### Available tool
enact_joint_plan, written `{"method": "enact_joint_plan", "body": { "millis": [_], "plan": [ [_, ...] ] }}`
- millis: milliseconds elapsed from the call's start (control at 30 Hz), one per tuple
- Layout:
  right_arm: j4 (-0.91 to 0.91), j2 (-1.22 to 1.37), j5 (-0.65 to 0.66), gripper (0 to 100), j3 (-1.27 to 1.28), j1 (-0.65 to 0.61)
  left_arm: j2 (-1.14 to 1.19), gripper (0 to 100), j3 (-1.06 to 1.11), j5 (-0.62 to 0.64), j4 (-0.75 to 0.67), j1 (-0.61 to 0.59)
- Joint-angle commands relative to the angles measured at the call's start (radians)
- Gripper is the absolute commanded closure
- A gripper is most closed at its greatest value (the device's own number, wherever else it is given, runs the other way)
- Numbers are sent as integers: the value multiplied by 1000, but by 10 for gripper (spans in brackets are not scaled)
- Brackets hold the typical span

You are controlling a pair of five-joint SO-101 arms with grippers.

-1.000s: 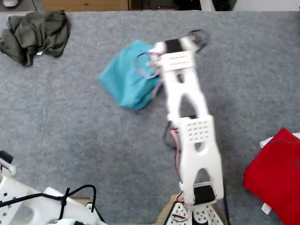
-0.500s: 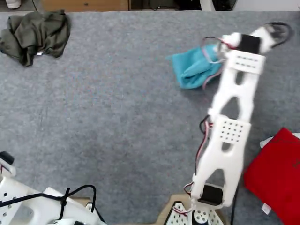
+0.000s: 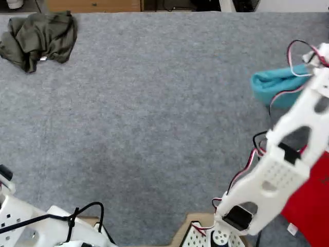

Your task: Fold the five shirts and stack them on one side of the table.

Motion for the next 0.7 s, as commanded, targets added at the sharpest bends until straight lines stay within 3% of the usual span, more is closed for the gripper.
{"method": "enact_joint_plan", "body": {
  "millis": [0,233,667],
  "plan": [
    [14,-268,35,994,208,62,-7,726,-49,-3,-8,0],
    [12,-463,118,994,473,240,-7,726,-51,-9,-8,-8],
    [15,-478,307,994,556,484,-7,726,-98,-9,-8,-8]
  ]
}}
